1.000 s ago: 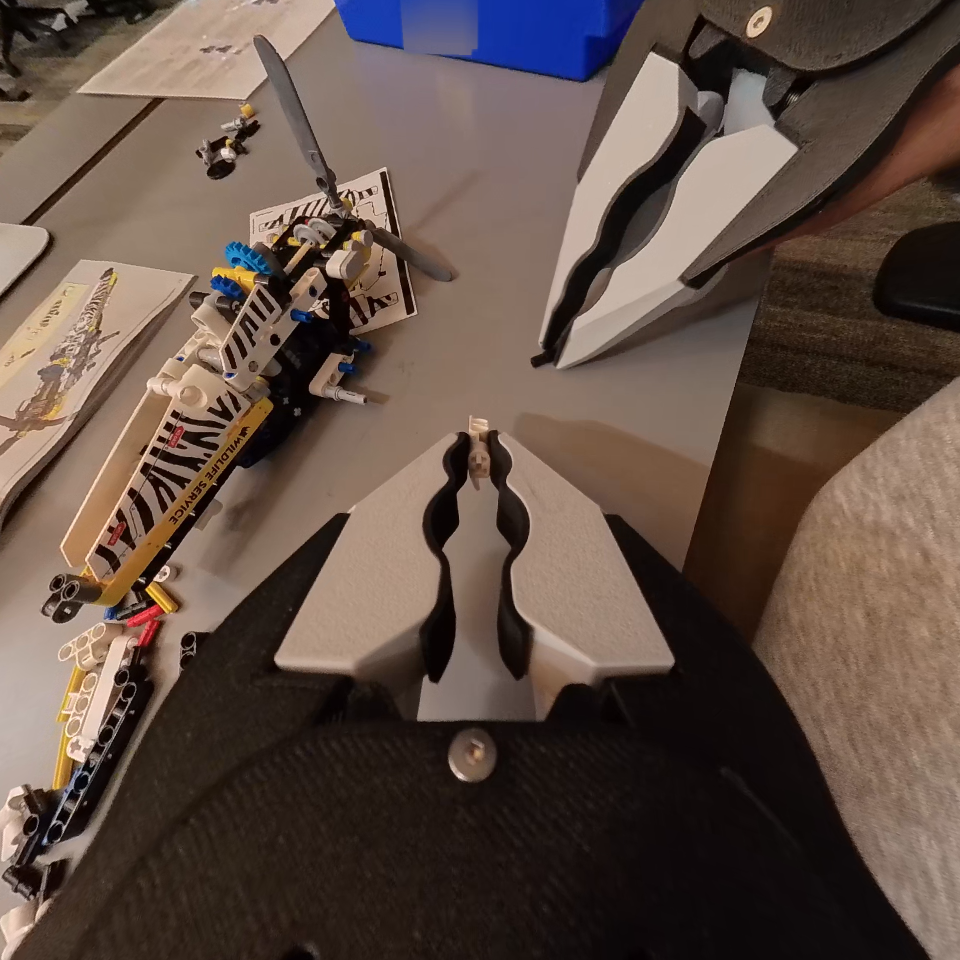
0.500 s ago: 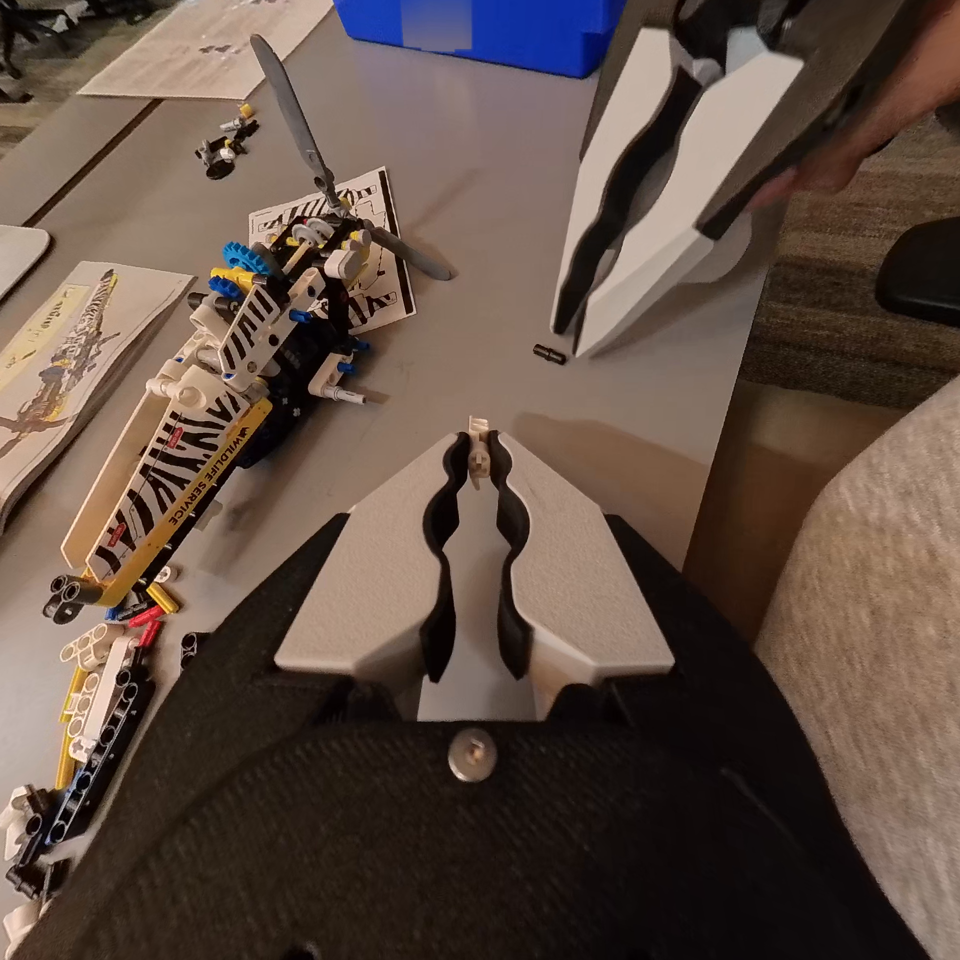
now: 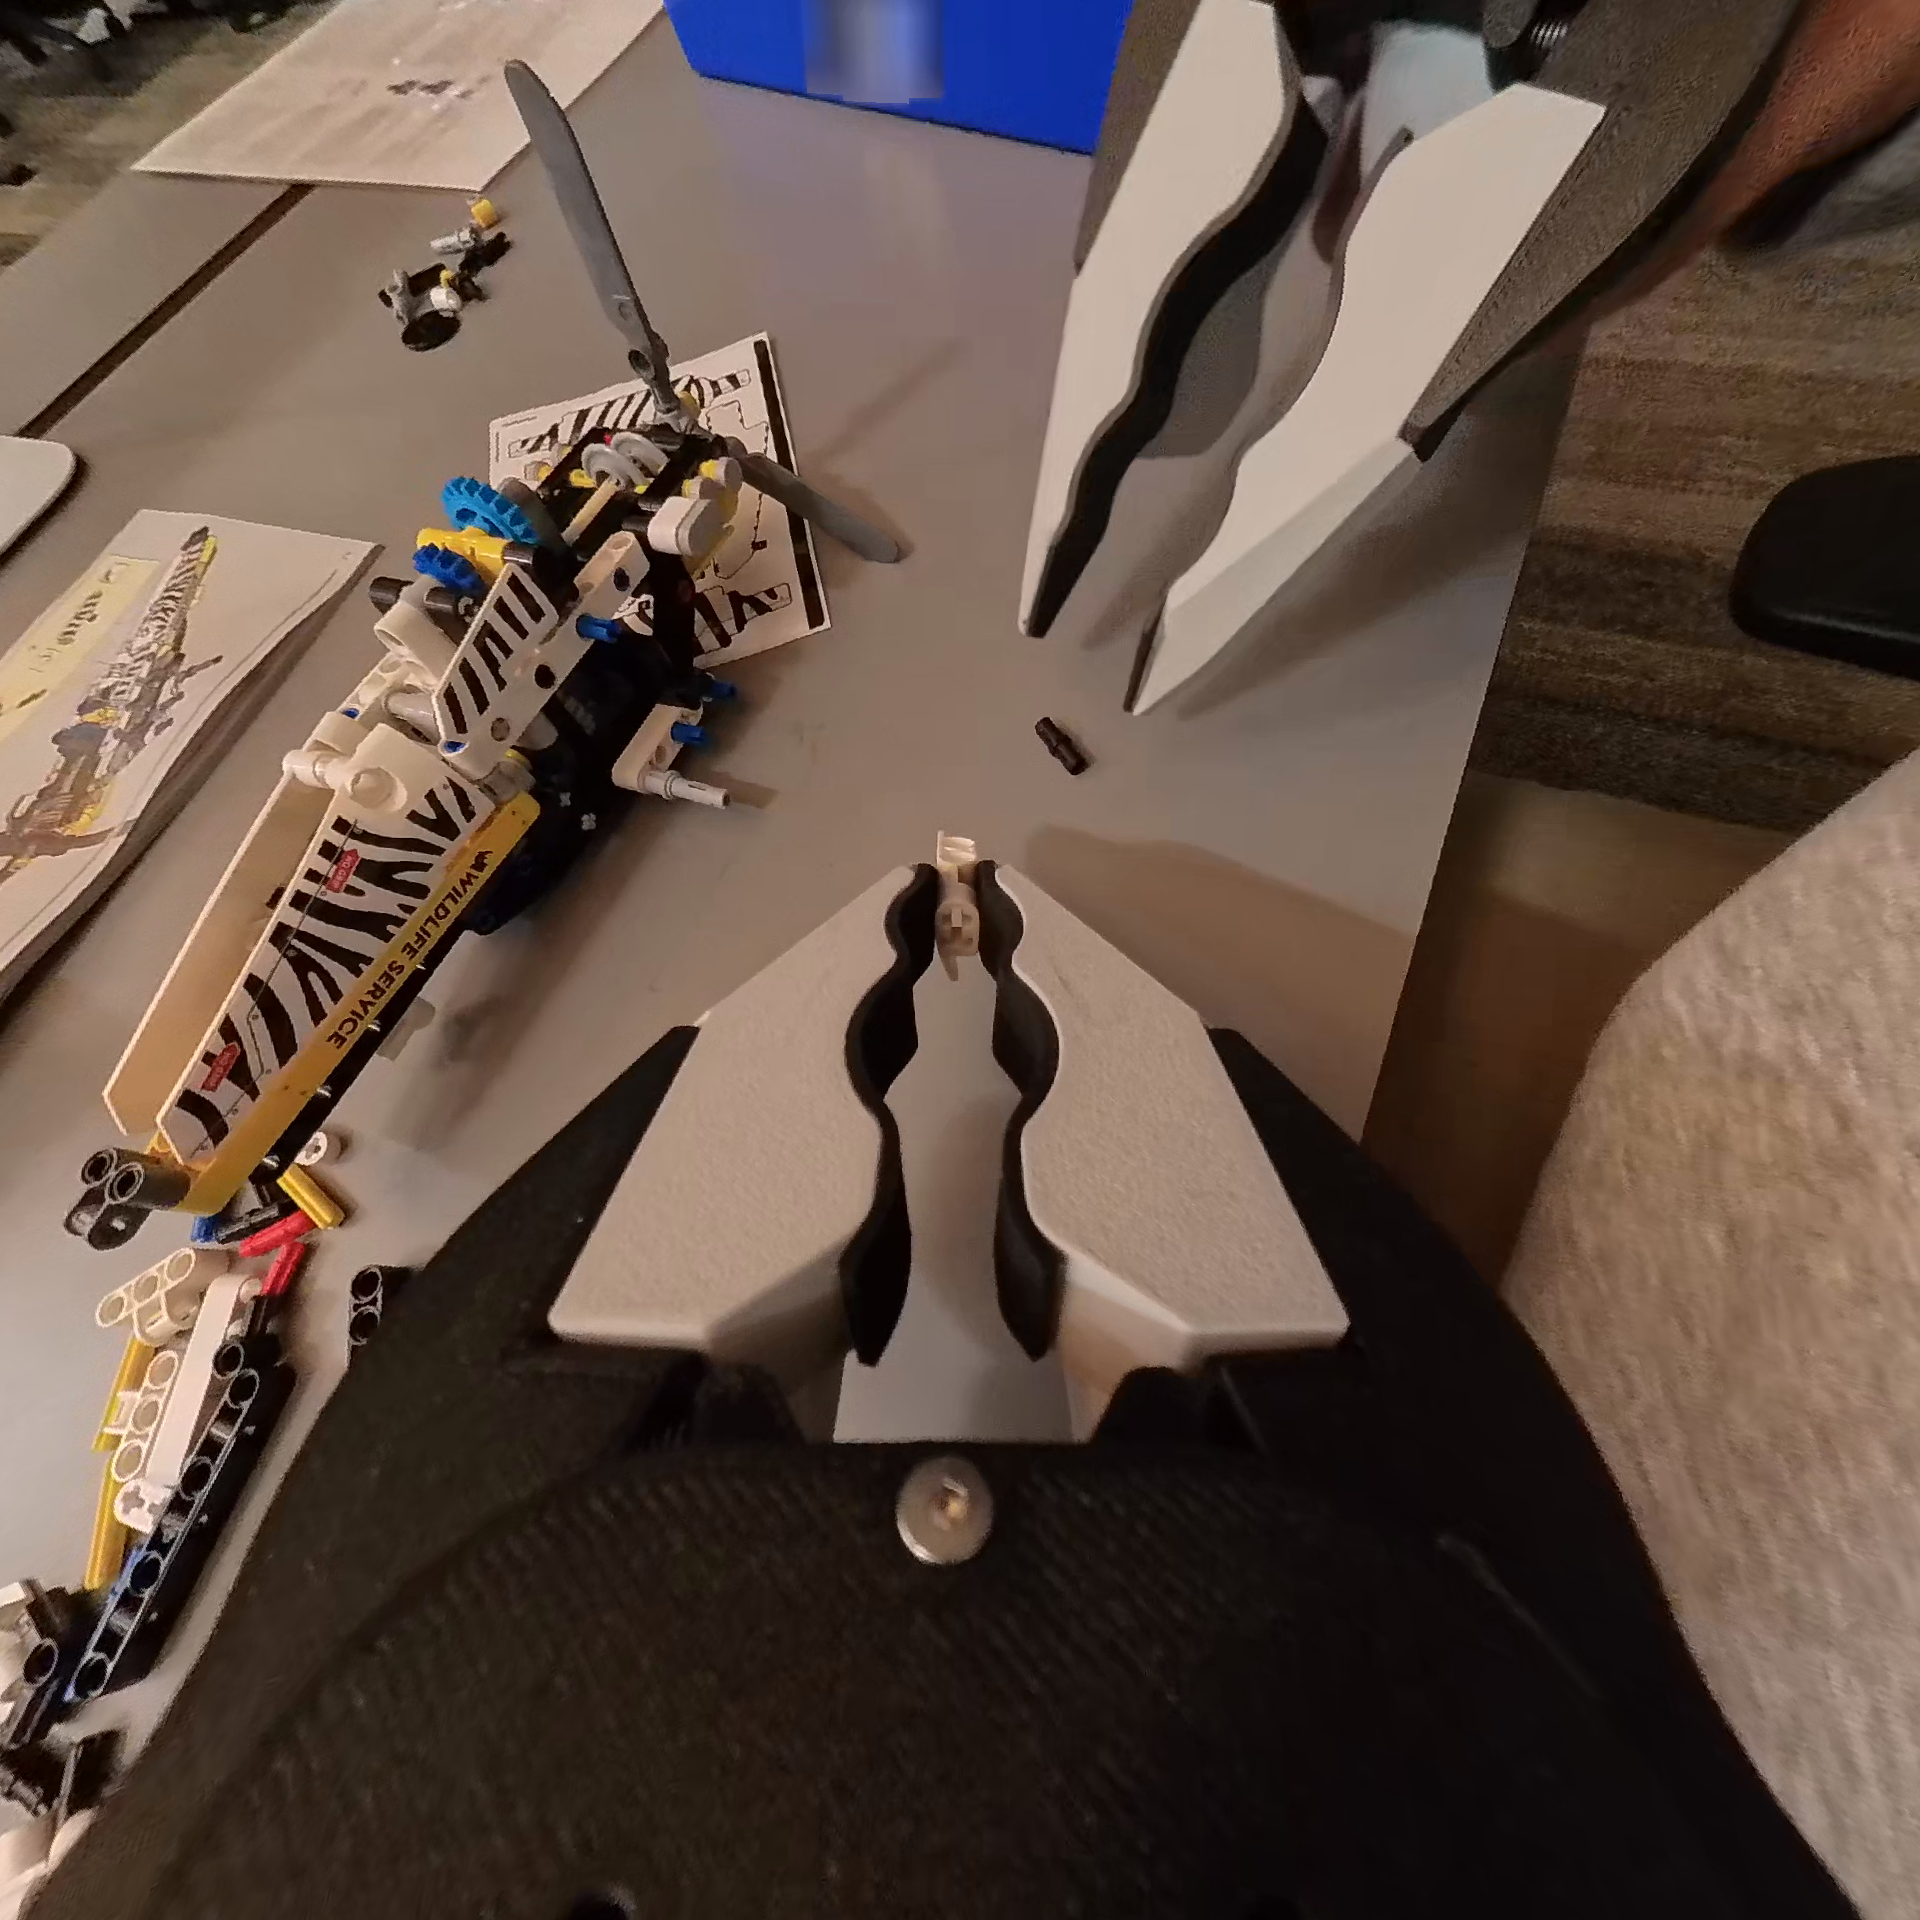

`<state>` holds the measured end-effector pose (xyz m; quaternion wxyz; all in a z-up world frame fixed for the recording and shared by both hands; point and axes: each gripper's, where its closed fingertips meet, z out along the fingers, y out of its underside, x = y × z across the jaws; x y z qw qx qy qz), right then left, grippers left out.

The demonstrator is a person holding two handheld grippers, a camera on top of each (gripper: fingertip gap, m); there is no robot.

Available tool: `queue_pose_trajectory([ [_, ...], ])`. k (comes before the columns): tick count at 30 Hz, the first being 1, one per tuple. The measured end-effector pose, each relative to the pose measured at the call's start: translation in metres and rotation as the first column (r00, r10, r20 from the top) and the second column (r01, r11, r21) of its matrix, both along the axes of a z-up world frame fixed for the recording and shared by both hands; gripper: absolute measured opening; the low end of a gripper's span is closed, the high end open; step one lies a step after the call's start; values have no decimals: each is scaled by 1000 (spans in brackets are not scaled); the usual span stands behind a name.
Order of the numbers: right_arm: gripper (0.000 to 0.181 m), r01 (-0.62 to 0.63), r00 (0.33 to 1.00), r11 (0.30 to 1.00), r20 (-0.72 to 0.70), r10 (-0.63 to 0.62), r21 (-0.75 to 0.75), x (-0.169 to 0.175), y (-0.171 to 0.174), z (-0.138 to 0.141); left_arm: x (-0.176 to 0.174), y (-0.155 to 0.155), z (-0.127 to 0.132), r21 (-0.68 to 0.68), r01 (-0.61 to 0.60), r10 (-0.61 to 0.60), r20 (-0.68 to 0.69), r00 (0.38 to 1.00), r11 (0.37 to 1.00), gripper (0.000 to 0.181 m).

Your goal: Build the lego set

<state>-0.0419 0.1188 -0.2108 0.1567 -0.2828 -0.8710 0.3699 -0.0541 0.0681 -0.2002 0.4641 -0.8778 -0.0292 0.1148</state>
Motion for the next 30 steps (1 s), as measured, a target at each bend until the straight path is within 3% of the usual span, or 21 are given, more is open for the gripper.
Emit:
queue_pose_trajectory([
  [4, 25, -294, 953, 948, -39, 301, 123, 2, -8, -5, 2, 1, -3, -17, 21, -21, 8, 1000, 1000, 8],
  [8, 26, -478, 874, 848, 24, 486, 228, -3, -7, -12, 1, 1, -6, -35, 11, -11, 16, 1000, 999, 8],
  [17, 20, -720, 693, 673, 208, 690, 168, -2, -5, -18, 2, 2, -10, -47, 40, -35, 113, 993, 998, 7],
  [21, 8, -759, 650, 636, 228, 725, 141, 2, -11, -18, 4, 2, -15, -78, 55, -44, 137, 990, 995, 7],
  [26, 4, -723, 686, 682, 227, 691, 112, 2, -11, -18, 7, 3, -22, -119, 75, -58, 141, 988, 990, 8],
  [30, 4, -571, 816, 819, 156, 556, 67, -8, -16, -12, 9, 3, -22, -114, 90, -71, 168, 983, 989, 8],
])
